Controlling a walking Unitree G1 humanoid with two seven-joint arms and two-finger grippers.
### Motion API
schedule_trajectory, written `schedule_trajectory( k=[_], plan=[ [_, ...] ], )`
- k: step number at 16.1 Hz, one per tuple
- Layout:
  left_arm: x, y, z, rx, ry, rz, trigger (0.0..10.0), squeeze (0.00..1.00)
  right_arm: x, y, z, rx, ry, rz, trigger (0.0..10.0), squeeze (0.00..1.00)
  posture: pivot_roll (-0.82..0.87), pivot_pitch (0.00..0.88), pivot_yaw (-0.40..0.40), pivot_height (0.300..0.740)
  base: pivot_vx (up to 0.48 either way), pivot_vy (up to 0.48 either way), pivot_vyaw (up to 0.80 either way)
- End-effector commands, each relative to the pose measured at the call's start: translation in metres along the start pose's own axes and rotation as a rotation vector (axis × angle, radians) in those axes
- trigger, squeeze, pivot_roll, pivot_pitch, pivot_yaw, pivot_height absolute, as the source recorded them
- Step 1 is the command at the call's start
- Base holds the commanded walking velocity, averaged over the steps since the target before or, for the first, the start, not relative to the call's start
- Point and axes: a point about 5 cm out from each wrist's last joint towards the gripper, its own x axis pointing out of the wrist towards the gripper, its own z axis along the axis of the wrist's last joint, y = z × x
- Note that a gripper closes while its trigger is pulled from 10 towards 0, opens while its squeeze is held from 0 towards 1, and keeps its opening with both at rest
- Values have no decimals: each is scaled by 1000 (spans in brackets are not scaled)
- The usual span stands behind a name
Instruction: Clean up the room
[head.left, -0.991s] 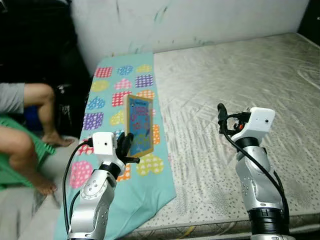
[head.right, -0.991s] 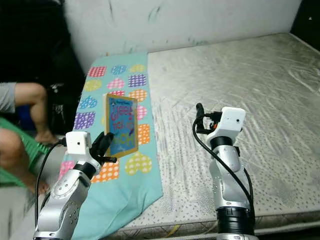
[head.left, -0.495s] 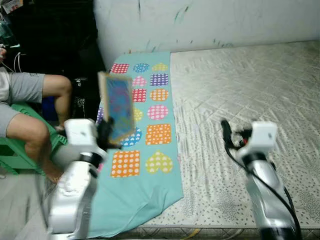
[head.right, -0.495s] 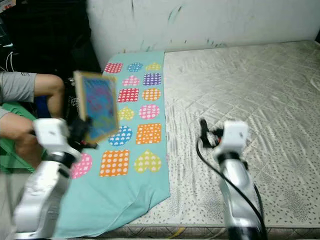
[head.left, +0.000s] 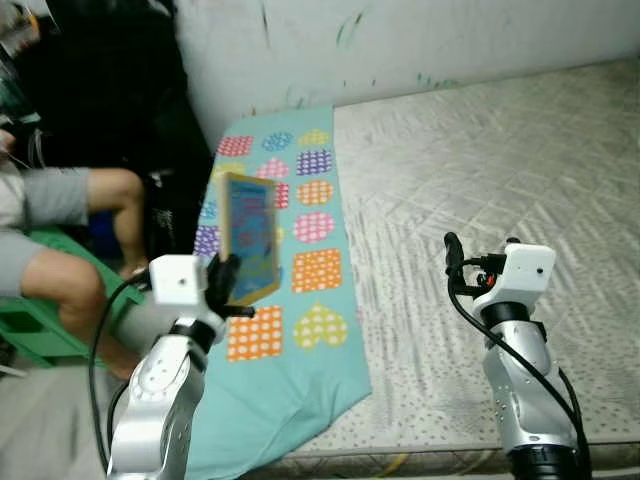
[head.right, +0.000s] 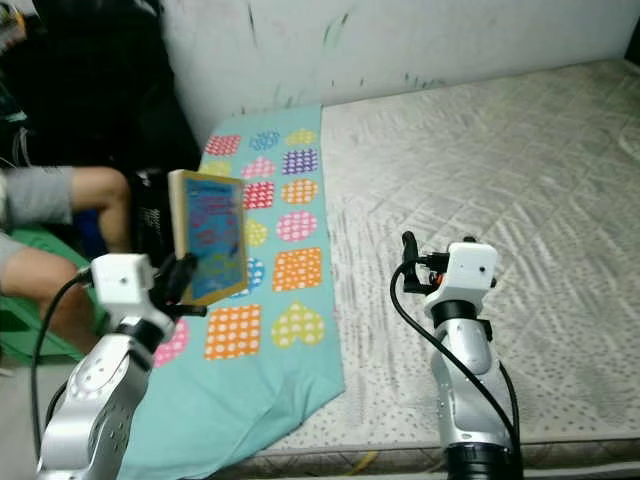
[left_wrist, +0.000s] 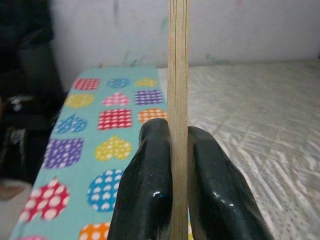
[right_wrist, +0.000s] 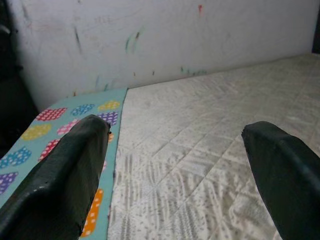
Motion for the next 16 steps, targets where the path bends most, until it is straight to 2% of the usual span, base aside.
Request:
schedule_trajectory(
  k=[1, 4, 6, 9, 10, 12, 13, 16],
  plan=[
    [3, 7, 8, 31, -24, 7, 10000, 0, -1, 5, -2, 6, 2, 6, 10000, 0, -223, 0, 247, 740, 0, 0, 0],
    [8, 7, 6, 17, -22, 16, 10000, 0, -4, 5, -7, 4, 12, 9, 10000, 0, -230, 0, 244, 740, 0, 0, 0],
    [6, 2, 3, -1, -30, 25, 10000, 0, 0, 8, -8, -6, 23, 46, 10000, 0, -209, 0, 195, 740, 0, 0, 0],
    [-7, 5, -5, -40, -47, 127, 10000, 0, 10, 22, -6, -30, 47, 165, 10000, 0, -143, 0, 79, 740, 0, 0, 0],
    [-9, 5, -6, -43, -48, 139, 10000, 0, 11, 22, -6, -32, 50, 178, 10000, 0, -136, 0, 70, 740, 0, 0, 0],
    [-22, 9, -12, -56, -48, 209, 10000, 0, 20, 33, -6, -43, 66, 250, 10000, 0, -79, 0, 0, 740, 0, 0, 0],
    [-29, 10, -14, -60, -49, 244, 10000, 0, 24, 39, -7, -43, 75, 286, 10000, 0, -59, 0, -19, 740, 0, 0, 0],
    [-35, 13, -14, -65, -53, 283, 10000, 0, 30, 53, -5, -28, 74, 328, 10000, 0, -33, 0, -39, 740, 0, 0, 0]
  ],
)
